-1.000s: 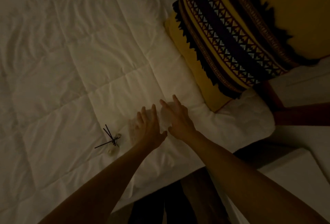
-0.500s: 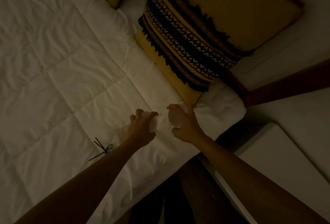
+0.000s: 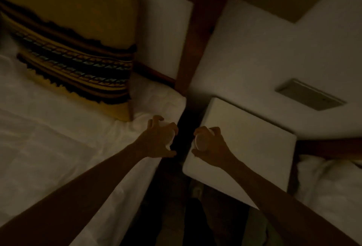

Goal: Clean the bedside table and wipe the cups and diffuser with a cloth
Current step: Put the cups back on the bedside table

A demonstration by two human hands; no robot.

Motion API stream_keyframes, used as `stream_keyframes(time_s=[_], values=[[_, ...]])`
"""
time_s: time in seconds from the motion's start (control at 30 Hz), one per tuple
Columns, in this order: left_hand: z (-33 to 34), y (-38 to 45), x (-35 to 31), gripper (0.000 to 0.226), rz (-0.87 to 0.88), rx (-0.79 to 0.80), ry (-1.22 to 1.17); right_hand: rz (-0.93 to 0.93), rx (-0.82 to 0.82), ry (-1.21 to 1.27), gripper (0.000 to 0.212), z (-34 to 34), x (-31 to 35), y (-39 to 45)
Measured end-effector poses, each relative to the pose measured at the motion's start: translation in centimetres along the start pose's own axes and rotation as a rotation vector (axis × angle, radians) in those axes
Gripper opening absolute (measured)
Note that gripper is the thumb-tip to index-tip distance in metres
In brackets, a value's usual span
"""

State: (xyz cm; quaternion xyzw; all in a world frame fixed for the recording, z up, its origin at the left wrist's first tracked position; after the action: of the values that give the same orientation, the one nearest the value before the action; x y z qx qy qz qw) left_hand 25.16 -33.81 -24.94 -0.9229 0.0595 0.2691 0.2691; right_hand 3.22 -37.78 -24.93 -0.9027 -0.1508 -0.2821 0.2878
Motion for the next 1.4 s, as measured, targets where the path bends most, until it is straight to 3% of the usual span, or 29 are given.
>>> stream_keyframes(time_s=[0.1,0.27,0.47,0.63,0.87,1.13,1.4], values=[[2.0,5.4,-4.3,0.068,0.142,0.108,0.11,0.079,-0.052,0.016,0.065,-2.8,-5.5,-0.7],[5.1,13.4,-9.9,0.069,0.19,0.188,0.12,0.086,-0.066,-0.043,0.093,-7.2,-13.4,-0.5],[6.6,21.2,-14.5,0.074,0.263,0.191,0.2,0.08,-0.083,-0.194,0.092,-11.3,-20.2,1.3],[7.0,23.9,-15.4,0.075,0.236,0.165,0.263,0.029,-0.08,-0.264,0.094,-12.2,-22.5,2.9],[7.7,26.6,-15.4,0.116,0.209,0.058,0.228,0.02,-0.065,-0.264,0.114,-11.2,-24.2,5.9],[8.4,28.5,-14.6,0.122,0.255,0.023,0.122,0.005,-0.046,-0.285,0.115,-10.4,-25.3,8.1],[8.1,28.6,-14.3,0.122,0.32,0.036,0.19,0.045,-0.039,-0.229,0.115,-10.5,-24.5,8.4]])
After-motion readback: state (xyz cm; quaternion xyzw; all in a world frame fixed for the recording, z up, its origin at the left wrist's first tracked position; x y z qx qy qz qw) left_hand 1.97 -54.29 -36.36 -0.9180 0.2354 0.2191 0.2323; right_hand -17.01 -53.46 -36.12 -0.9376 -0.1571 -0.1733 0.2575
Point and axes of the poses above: each hand's wrist, its own y-axis towards the middle knuckle, its own z-axis out of the palm, x = y × z, the point moved 4 cm from there along y, towards the middle knuckle, and after that the axes turned 4 degrees about -y, right-handed, at the moved point
